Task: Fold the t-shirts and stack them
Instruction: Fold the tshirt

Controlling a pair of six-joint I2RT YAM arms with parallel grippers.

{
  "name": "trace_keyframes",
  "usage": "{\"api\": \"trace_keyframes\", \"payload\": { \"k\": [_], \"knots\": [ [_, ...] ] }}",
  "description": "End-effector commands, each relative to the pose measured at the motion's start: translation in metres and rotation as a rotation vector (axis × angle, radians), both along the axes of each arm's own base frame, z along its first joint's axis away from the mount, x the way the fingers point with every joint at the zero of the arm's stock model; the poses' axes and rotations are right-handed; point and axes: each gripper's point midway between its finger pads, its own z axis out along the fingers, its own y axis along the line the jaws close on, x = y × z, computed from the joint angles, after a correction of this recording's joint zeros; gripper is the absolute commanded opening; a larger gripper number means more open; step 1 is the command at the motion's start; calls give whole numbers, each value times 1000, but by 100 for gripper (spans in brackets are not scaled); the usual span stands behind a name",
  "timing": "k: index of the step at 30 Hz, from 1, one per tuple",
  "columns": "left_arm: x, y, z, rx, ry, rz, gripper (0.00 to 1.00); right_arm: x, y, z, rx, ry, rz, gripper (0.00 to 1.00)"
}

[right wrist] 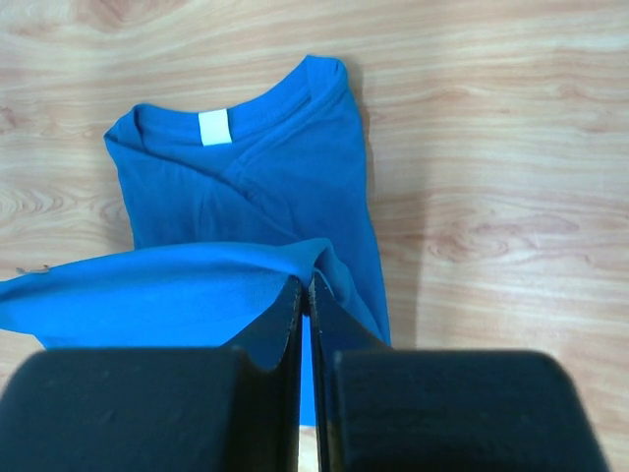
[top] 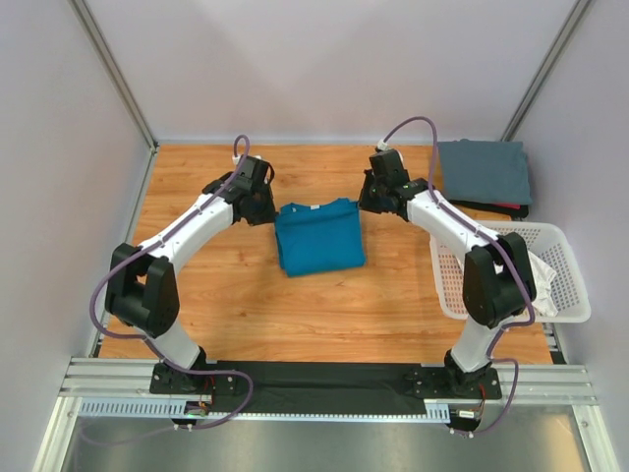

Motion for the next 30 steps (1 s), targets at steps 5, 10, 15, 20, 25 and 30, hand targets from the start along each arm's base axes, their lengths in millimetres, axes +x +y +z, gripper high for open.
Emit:
{"api": "trace_keyframes", "payload": {
  "k": [5, 10, 15, 20, 25, 30],
  "knots": [
    [46, 7, 1, -26, -53, 42, 0, 61, -3, 12, 29, -97, -11, 0],
    [69, 5, -16, -49, -39, 48, 0, 79, 10, -20, 36, -43, 24, 1],
    [85, 5, -40, -32, -10, 62, 0, 95, 14, -43, 28, -16, 23, 1],
    [102, 6, -54, -41, -5, 78, 2, 111, 16, -53, 30, -16, 29, 2],
    [114, 20, -38, 18, -31, 95, 39, 125, 16, -40, 34, -7, 59, 50],
    [113, 26, 23, 24, -142, 77, 63, 123, 12, 10, 43, -81, 75, 65]
  ]
}}
